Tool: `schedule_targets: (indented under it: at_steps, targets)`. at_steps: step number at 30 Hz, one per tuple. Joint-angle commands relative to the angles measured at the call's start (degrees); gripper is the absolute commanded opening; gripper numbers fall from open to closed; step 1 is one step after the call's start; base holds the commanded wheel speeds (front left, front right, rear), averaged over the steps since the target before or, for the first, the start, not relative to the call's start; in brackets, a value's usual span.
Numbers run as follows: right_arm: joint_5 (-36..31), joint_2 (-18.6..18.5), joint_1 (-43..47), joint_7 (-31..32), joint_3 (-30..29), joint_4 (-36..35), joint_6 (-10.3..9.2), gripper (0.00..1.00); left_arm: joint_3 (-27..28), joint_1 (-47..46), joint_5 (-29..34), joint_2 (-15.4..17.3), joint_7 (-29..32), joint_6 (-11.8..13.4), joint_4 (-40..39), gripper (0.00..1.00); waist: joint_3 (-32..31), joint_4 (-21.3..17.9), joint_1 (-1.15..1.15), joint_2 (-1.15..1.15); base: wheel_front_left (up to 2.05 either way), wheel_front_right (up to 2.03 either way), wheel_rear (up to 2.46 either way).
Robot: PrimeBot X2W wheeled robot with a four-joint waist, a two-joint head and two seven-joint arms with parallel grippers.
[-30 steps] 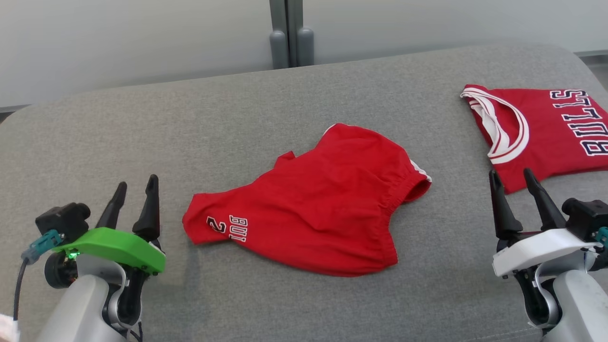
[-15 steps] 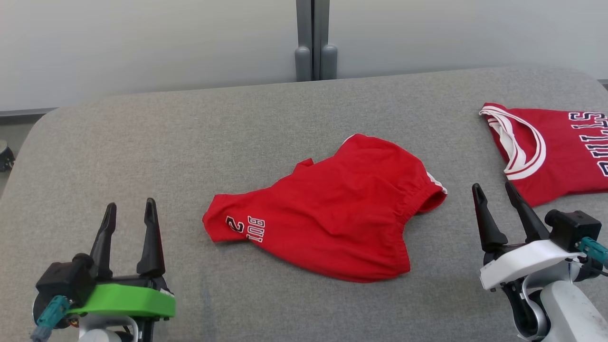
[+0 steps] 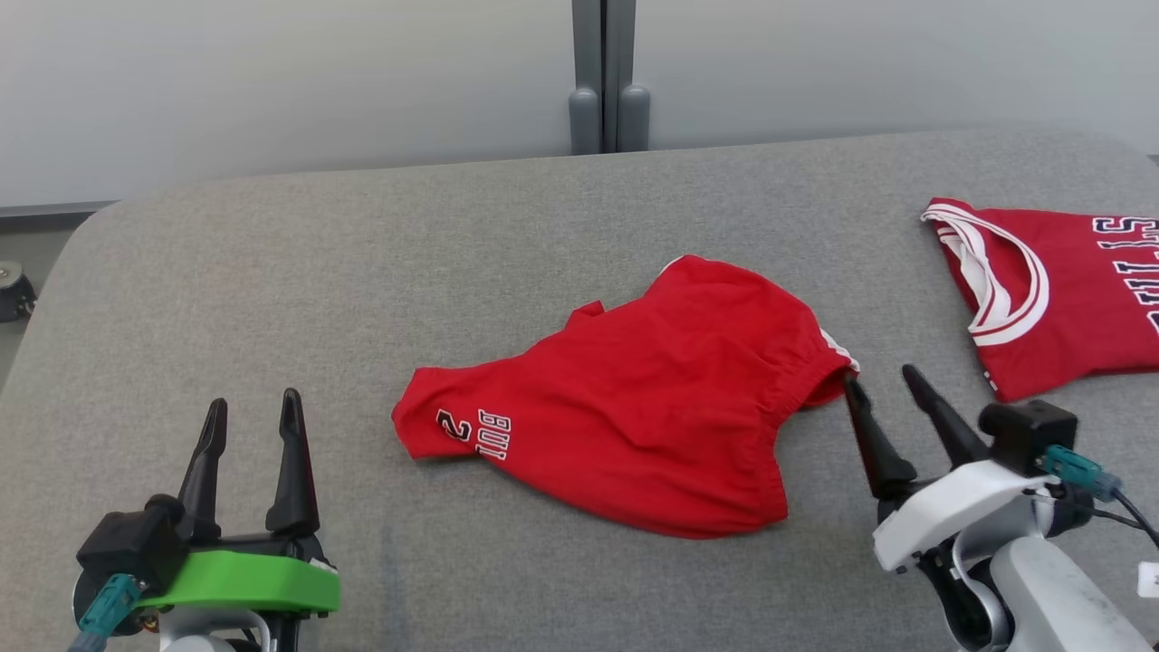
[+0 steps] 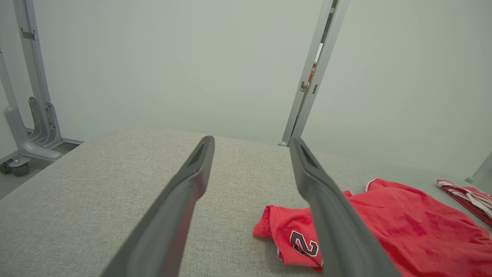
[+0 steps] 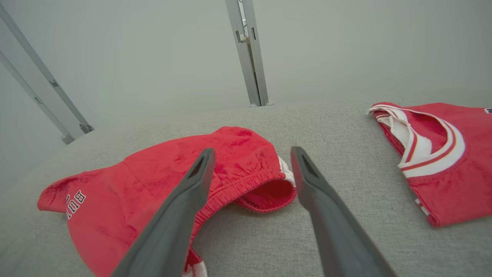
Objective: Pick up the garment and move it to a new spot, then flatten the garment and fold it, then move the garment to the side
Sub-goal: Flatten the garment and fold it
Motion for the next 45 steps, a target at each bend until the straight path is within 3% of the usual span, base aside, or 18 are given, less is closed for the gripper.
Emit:
schedule_targets:
  at_steps: [1,10,15,16,17,24,30,37,43,44,45]
  targets:
    - [1.1,-0.6,-0.9,2.1,1.9,0.6,-0.04,1.00,0.5,-0.6,0.9,-0.3,-0.1,-0.4,0.2,1.00,0.3,0.6,0.00,0.00,0.00,0.00,0.00]
    - [14.7,-1.0,-5.4,18.5,10.3,5.1,-0.04,1.00,1.6,-1.7,2.0,-2.2,-0.2,-1.7,1.7,1.00,1.2,3.2,0.00,0.00,0.00,0.00,0.00]
    - [18.3,-0.7,-7.3,19.9,11.6,7.5,-0.03,1.00,2.2,-1.9,2.6,-2.8,-0.2,-2.1,2.5,1.00,1.4,5.1,0.00,0.00,0.00,0.00,0.00]
    - [18.7,-1.0,-7.6,19.3,12.0,7.4,-0.03,0.38,2.3,-1.9,2.7,-2.9,-0.2,-2.2,2.6,1.00,1.4,5.5,0.00,0.00,0.00,0.00,0.00]
    - [19.4,-1.0,-7.8,18.9,12.2,7.2,-0.03,0.00,2.4,-1.8,2.9,-3.0,-0.2,-2.3,2.6,1.00,1.5,5.7,0.00,0.00,0.00,0.00,0.00]
    - [22.1,-3.4,-10.9,13.6,10.0,5.7,-0.03,0.00,2.4,-2.4,3.4,-3.6,-0.2,-2.7,2.9,1.00,3.1,6.9,0.00,0.00,0.00,0.00,0.00]
    - [26.0,-4.5,-18.5,14.3,7.7,7.7,-0.02,0.00,0.9,-4.7,3.6,-4.1,-0.1,-3.0,3.3,1.00,8.1,8.6,0.00,0.00,0.00,0.00,0.00]
    - [27.1,-7.8,-29.3,16.4,7.7,17.8,-0.02,0.00,-0.9,-8.0,3.0,-4.5,-0.1,-3.1,4.2,1.00,13.3,12.1,0.00,0.00,0.00,0.00,0.00]
    - [26.4,-8.8,-34.6,16.2,10.4,26.9,-0.02,0.00,-1.3,-9.2,2.8,-4.7,-0.1,-3.1,5.2,1.00,13.9,13.3,0.00,0.00,0.00,0.00,0.00]
    - [26.2,-8.7,-35.1,16.0,11.0,28.2,-0.02,0.16,-1.3,-9.2,2.8,-4.7,-0.2,-3.1,5.3,1.00,13.7,13.2,0.00,0.00,0.00,0.00,0.00]
    - [26.2,-8.4,-35.5,16.0,11.7,29.7,-0.02,0.56,-1.2,-9.2,2.8,-4.7,-0.1,-3.1,5.6,1.00,13.4,13.1,0.00,0.00,0.00,0.00,0.00]
